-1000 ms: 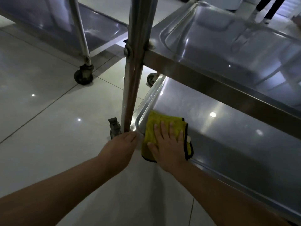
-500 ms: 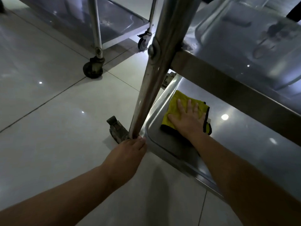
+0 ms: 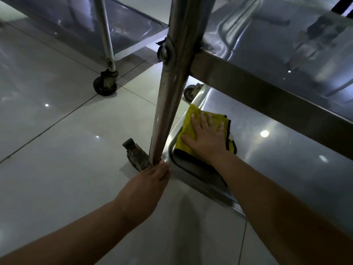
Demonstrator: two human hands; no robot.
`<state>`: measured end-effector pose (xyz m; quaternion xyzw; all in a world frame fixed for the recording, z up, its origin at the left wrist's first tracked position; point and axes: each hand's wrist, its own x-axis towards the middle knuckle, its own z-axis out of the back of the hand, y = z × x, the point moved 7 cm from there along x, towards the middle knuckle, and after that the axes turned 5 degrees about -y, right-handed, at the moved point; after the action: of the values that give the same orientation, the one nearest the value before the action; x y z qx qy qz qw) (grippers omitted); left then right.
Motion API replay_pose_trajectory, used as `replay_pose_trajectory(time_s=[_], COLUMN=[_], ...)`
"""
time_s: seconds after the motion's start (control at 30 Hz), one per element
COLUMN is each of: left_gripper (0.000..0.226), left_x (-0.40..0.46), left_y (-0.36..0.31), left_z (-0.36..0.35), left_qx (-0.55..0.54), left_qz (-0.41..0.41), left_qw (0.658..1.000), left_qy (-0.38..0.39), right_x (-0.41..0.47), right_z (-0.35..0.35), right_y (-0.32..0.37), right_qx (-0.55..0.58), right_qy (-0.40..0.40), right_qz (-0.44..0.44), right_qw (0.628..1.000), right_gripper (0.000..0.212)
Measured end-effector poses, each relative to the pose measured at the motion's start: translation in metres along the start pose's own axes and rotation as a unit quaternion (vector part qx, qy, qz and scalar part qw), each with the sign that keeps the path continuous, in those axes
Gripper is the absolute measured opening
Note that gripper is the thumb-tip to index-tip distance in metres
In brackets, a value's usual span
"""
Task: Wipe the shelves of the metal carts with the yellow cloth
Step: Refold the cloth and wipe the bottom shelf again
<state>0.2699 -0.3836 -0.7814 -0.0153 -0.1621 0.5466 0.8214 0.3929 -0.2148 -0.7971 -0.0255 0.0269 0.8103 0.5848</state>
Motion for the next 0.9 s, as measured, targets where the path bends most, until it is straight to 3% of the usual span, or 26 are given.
replay_pose_trajectory(time_s=[0.23,0.4,0.67,0.9], left_gripper=[0.072,0.069,0.065,0.066], left_x=[-0.004,-0.008,-0.012,-0.017], left_y=[-0.003,-0.011,-0.014,-0.013], left_z=[0.003,0.007,0.005,0.004], left_qx=[0.061,0.104,0.088,0.04], left_qz=[-0.01,-0.051,-0.025,-0.017], left_qw=[0.998,0.993,0.996,0.999], left_qy=[0.015,0.01,-0.001,-0.009], right_x=[-0.049,-0.073,-0.126,-0.219], right_z=[-0.013,-0.018,-0.01,-0.006], right_y=[0.029,0.003,-0.129,-0.221], right_qx=[-0.036,-0.02,-0.02,0.015], right_qy=[-0.012,-0.013,-0.01,0.001], right_qz=[0.069,0.073,-0.113,-0.323], right_qw=[0.997,0.997,0.993,0.946], right_gripper=[0.079,0.086,0.082,0.066])
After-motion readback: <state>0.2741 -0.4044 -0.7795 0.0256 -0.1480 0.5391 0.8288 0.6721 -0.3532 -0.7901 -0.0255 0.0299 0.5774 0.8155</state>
